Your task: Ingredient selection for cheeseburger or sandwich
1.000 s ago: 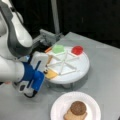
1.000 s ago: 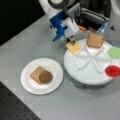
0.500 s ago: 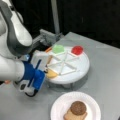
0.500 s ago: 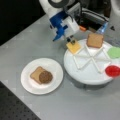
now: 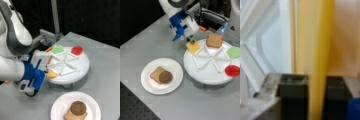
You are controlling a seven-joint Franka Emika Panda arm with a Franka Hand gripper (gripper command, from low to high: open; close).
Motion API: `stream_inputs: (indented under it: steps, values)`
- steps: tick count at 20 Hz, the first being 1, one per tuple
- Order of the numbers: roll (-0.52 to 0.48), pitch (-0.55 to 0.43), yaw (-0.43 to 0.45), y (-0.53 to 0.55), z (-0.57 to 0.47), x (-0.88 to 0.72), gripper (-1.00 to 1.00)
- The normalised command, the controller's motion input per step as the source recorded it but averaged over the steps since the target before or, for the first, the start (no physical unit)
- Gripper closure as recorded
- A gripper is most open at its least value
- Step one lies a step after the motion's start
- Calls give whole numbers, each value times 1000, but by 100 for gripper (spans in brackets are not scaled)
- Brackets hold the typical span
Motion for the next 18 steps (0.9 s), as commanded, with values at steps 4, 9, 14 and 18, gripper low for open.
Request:
stream_inputs:
  steps: [4, 9, 14, 18]
  values:
    - [78, 91, -88, 33, 217, 137, 100]
    - [81, 84, -68, 34, 197, 159, 100]
    - [68, 86, -22, -51, 177, 166, 100]
    - [48, 87, 30, -294, 149, 247, 100]
